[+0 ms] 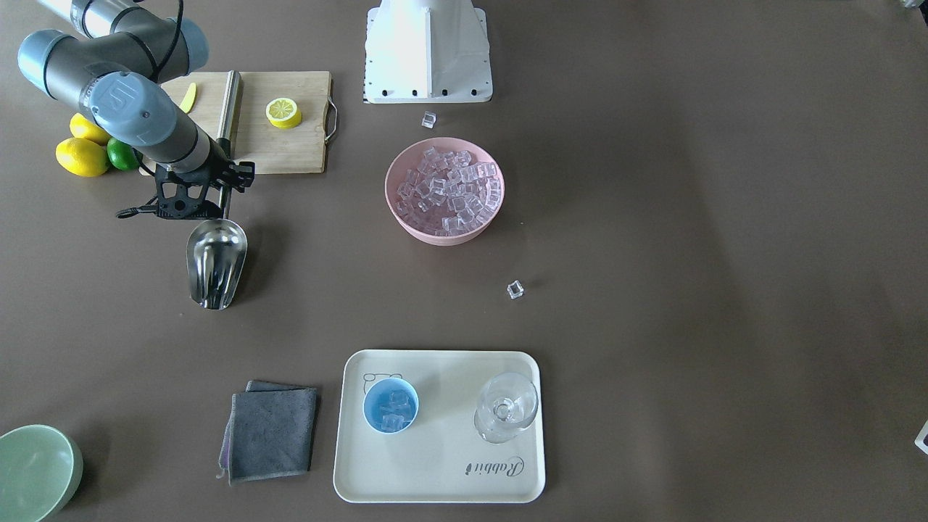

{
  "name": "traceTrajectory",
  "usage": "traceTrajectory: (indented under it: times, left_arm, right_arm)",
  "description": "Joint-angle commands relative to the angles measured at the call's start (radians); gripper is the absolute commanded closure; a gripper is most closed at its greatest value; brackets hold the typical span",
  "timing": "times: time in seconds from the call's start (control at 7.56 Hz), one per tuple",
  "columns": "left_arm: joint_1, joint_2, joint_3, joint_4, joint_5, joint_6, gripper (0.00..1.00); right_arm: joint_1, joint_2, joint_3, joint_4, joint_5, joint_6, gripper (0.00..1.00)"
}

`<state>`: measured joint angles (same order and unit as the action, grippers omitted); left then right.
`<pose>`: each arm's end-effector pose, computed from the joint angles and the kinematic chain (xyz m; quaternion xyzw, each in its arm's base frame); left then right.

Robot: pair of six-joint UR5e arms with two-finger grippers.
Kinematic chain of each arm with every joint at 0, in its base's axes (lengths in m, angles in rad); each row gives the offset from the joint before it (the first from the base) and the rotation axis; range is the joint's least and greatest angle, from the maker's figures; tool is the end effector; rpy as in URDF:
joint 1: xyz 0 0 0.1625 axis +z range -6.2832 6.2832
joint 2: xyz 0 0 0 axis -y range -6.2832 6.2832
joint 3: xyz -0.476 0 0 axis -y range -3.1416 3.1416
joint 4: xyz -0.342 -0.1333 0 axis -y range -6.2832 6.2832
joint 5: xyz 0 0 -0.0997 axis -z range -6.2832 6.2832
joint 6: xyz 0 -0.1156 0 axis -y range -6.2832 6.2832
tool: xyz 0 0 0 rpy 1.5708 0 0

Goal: Put ice in cup with scoop

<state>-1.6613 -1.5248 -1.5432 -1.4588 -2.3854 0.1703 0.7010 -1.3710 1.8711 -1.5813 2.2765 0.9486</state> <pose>-0.0854 -0.3964 0.7595 -0.0331 0.4021 -0.0002 0.9150 -0.3628 -0.3825 0.4958 -0.1248 -0.3854 -0.0478 0.9130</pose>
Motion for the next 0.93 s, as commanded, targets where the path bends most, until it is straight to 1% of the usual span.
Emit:
traceTrajectory:
  times: [0.0, 0.13, 0.26, 0.4, 0.53, 0.66, 0.79]
  left_arm:
    - [-0.001, 0.000, -0.002, 0.000, 0.000, 0.000, 0.02]
    - [-0.002, 0.000, -0.002, 0.000, 0.000, 0.000, 0.02]
    - [-0.002, 0.000, -0.002, 0.000, 0.000, 0.000, 0.01]
    - [0.000, 0.000, -0.003, 0.000, 0.000, 0.000, 0.02]
    - [0.000, 0.000, -0.003, 0.000, 0.002, 0.000, 0.01]
    - [0.003, 0.000, -0.002, -0.002, 0.005, 0.002, 0.01]
    - [0.003, 0.000, -0.002, -0.002, 0.018, 0.002, 0.01]
  right_arm:
    - [0.183, -0.005, 0.092, -0.145, 0.048, -0.231, 0.00]
    - [0.249, -0.016, 0.123, -0.219, 0.040, -0.319, 0.00]
    - [0.332, -0.043, 0.123, -0.264, 0.037, -0.441, 0.00]
    - [0.413, -0.116, 0.122, -0.266, 0.035, -0.570, 0.00]
    - [0.496, -0.185, 0.097, -0.267, 0.026, -0.658, 0.00]
    - [0.606, -0.244, 0.061, -0.260, 0.011, -0.733, 0.00]
    - [0.746, -0.272, -0.008, -0.260, 0.005, -0.919, 0.00]
